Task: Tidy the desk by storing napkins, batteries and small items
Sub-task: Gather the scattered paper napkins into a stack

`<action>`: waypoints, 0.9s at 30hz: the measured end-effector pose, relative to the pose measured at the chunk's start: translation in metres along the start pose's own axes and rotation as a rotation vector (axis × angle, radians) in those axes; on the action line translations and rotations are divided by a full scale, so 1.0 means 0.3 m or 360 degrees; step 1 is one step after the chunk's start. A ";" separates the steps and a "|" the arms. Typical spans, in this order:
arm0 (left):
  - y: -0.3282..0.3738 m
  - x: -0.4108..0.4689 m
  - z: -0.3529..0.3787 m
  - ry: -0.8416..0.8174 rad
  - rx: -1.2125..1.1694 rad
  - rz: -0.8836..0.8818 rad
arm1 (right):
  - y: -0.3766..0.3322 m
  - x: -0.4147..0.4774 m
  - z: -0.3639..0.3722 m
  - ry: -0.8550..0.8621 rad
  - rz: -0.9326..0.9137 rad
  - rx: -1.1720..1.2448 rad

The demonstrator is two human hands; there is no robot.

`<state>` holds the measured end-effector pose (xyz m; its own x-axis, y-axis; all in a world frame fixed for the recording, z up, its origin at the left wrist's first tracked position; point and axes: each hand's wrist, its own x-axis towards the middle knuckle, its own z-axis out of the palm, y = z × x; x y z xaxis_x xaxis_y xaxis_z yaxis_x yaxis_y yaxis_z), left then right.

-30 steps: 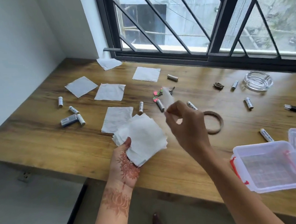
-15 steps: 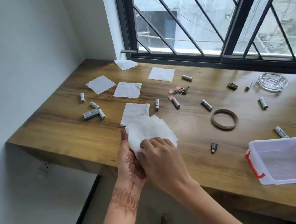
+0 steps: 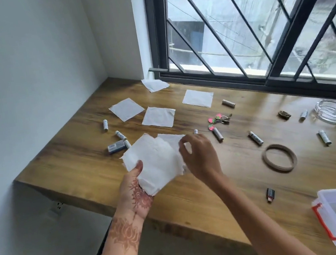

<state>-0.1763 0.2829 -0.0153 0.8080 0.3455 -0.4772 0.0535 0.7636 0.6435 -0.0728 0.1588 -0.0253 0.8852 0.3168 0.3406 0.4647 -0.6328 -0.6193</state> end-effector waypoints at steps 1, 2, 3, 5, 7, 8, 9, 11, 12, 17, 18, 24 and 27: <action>0.026 0.018 -0.001 0.0020 -0.0004 0.0017 | 0.035 0.042 0.031 -0.0013 0.0049 -0.0081; 0.050 0.039 -0.005 0.0011 -0.0014 0.0030 | 0.064 0.083 0.062 -0.0038 0.0067 -0.0168; 0.070 0.058 -0.010 -0.0001 -0.0006 0.0035 | 0.090 0.119 0.092 -0.0066 0.0058 -0.0252; 0.099 0.100 -0.022 0.0018 0.0011 0.0017 | 0.129 0.176 0.143 -0.0124 0.0018 -0.0434; 0.129 0.135 -0.034 0.0065 0.0022 0.0024 | 0.151 0.209 0.176 -0.0201 0.0021 -0.0589; 0.143 0.155 -0.040 0.0073 0.0029 0.0029 | 0.159 0.221 0.190 -0.0226 0.0040 -0.0638; 0.155 0.169 -0.044 0.0071 0.0029 0.0032 | 0.163 0.228 0.202 -0.0239 0.0057 -0.0680; 0.173 0.192 -0.053 0.0069 0.0030 0.0026 | 0.171 0.228 0.224 -0.0234 0.0075 -0.0735; 0.181 0.207 -0.058 0.0067 0.0028 0.0022 | 0.174 0.227 0.234 -0.0231 0.0096 -0.0738; 0.205 0.254 -0.078 0.0019 0.0017 -0.0019 | 0.170 0.211 0.256 -0.0136 0.0133 -0.0650; 0.208 0.260 -0.082 0.0003 0.0015 -0.0035 | 0.163 0.206 0.255 -0.0080 0.0137 -0.0581; 0.231 0.299 -0.090 -0.0068 0.0025 -0.0100 | 0.048 0.236 0.175 0.0345 0.0648 0.0383; 0.241 0.317 -0.082 -0.0064 0.0019 -0.0147 | -0.024 0.254 0.139 0.0527 0.0581 0.0645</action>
<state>-0.1100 0.3843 -0.0289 0.8223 0.2514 -0.5105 0.1359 0.7844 0.6051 -0.0079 0.2168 -0.0245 0.9652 -0.1449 0.2176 0.1622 -0.3208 -0.9331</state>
